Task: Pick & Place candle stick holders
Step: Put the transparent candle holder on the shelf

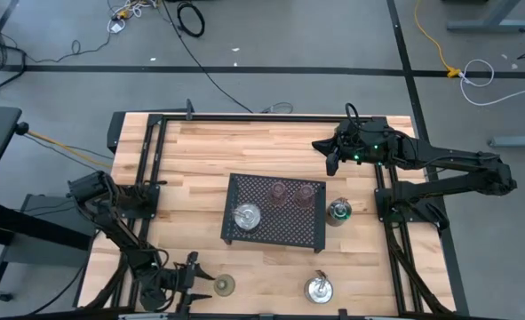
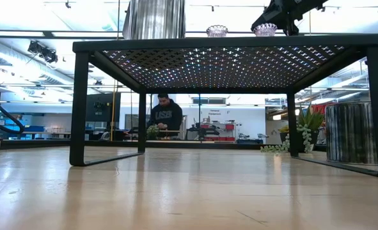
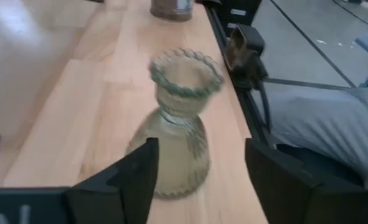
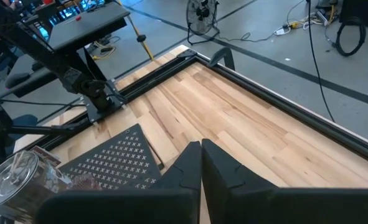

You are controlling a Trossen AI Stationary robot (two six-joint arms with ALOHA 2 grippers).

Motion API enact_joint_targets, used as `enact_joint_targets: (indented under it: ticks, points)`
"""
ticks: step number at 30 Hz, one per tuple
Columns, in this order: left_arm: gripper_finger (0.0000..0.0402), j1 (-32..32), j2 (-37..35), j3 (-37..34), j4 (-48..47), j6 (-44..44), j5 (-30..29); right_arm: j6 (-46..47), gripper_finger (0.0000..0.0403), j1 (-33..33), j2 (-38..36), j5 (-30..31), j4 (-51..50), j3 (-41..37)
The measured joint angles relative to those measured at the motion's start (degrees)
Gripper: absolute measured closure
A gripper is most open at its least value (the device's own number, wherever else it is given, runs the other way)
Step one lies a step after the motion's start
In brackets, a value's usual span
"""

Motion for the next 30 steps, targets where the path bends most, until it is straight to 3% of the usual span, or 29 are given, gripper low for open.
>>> enact_joint_targets:
  ticks: [7,19,30]
  points:
    - [0.0125,3.13,-0.02,0.0,0.39,0.78,-1.65,-0.02,0.0389,0.0,0.0,0.0,-0.01,0.0]
    - [0.0133,6.54,-0.02,0.0,6.14,7.73,3.05,-0.04,0.0389,0.02,0.0,0.0,0.0,0.0]
    - [0.0133,8.19,-0.02,0.0,6.09,7.84,5.02,-0.04,0.0389,0.0,0.0,0.0,0.0,0.0]
